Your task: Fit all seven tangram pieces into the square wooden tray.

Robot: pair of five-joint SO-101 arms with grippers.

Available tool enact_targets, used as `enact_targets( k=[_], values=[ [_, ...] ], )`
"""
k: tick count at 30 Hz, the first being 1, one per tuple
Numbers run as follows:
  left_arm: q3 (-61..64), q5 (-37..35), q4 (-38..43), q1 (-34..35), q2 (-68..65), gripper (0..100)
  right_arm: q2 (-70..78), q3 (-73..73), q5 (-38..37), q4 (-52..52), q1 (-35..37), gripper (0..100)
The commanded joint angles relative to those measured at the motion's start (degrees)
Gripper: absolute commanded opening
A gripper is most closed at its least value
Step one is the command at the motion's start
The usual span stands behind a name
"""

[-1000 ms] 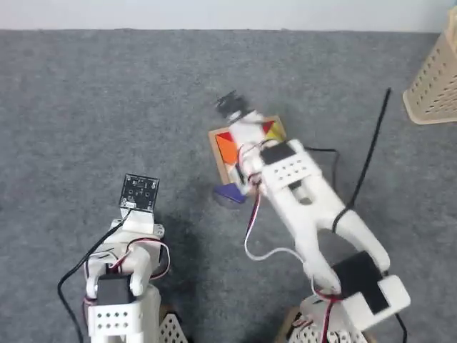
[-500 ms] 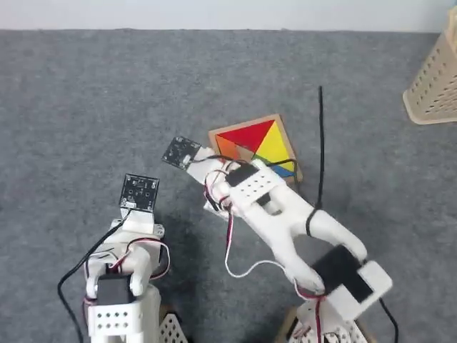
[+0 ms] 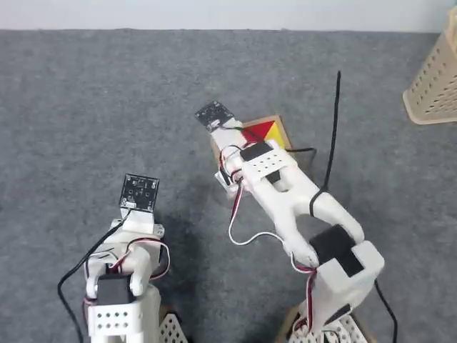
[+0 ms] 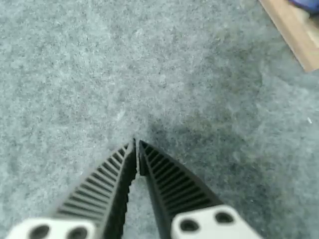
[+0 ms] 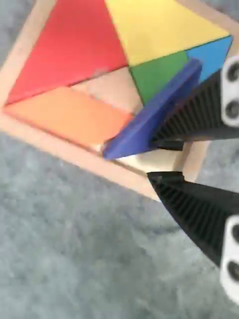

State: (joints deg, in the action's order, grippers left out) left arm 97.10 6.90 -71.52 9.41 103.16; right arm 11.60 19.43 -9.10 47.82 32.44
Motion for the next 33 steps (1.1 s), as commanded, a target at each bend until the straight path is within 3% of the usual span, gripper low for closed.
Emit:
enact_targets(
  k=[1,7,14,23,29,33],
  values=[
    [-0.5,0.4,-0.3,0.3,0.0,1,-5.7,-2.0,1.7,0.0,-1.3,8.0],
    [-0.5,0.4,-0.3,0.3,0.0,1,-16.4,4.7,1.8,-2.3,-1.5,8.0],
    [-0.5,0.4,-0.3,0.3,0.0,1,-18.8,11.7,1.4,-11.8,-7.8,8.0],
    [-0.5,0.4,-0.3,0.3,0.0,1,-8.1,7.0,1.2,-11.2,-10.3,8.0],
    [-0.5,0.4,-0.3,0.3,0.0,1,-7.1,3.9,1.2,-5.1,-10.5,7.8],
    [-0.5,0.4,-0.3,0.3,0.0,1,-7.1,3.9,1.3,-4.9,-10.5,0.1]
  ],
)
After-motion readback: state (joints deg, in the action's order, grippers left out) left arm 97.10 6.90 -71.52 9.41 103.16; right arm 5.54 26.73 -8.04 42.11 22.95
